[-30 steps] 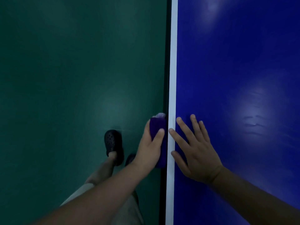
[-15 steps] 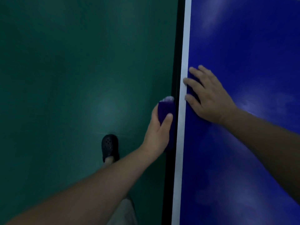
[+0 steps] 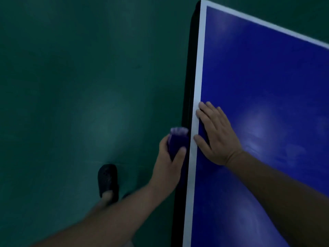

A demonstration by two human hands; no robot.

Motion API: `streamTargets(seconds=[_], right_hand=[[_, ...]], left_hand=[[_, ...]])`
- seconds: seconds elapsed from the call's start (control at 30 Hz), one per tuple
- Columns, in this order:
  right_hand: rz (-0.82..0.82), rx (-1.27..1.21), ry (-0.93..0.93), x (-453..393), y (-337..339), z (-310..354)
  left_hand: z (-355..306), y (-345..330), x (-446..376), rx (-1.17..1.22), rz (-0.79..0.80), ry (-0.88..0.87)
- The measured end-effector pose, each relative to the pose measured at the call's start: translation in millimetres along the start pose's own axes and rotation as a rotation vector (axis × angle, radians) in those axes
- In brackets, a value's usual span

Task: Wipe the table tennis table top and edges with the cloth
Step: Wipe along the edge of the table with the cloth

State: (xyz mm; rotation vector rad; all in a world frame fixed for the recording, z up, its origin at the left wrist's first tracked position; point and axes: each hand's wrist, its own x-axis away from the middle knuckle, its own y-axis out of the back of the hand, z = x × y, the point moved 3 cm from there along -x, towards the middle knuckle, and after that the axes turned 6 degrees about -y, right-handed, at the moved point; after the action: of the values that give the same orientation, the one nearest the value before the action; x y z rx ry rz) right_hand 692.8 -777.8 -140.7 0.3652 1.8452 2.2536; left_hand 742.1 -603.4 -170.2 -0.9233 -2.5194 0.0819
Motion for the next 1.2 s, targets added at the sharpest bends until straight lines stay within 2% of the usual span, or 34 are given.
streamTargets(seconds=[0.1,0.37,0.5,0.63,0.93,1.1,1.2], right_hand=[[-0.002,0.070,-0.073,-0.6,-0.5,-3.3],[0.034,0.047,-0.083,-0.4,-1.6,-3.1],[0.037,0.052,-0.081,-1.9,-2.0,-5.3],[0.043,0.058,-0.082,-2.3,-2.5,-5.8],[0.035,0.004,-0.092,-3.3,1.7,-3.5],[0.053,-0.037,-0.106,-6.1,4.7,-3.3],[0.031,-0.136,-0.167,-9.6,7.7,-4.1]], left_hand=[[-3.7,-1.0,4.9,0.021,0.046,0.034],[-38.0,-15.0,-138.0,-0.094,-0.008,-0.026],[-27.9,-11.3,-104.6,-0.039,-0.031,0.015],[-15.0,-6.8,-51.9,0.004,0.038,0.029],[-43.8,-15.0,-186.2,-0.177,-0.005,-0.048],[-46.1,-13.8,-144.4,-0.149,0.046,-0.051],[-58.1,-17.4,-150.7,-0.125,0.065,-0.070]])
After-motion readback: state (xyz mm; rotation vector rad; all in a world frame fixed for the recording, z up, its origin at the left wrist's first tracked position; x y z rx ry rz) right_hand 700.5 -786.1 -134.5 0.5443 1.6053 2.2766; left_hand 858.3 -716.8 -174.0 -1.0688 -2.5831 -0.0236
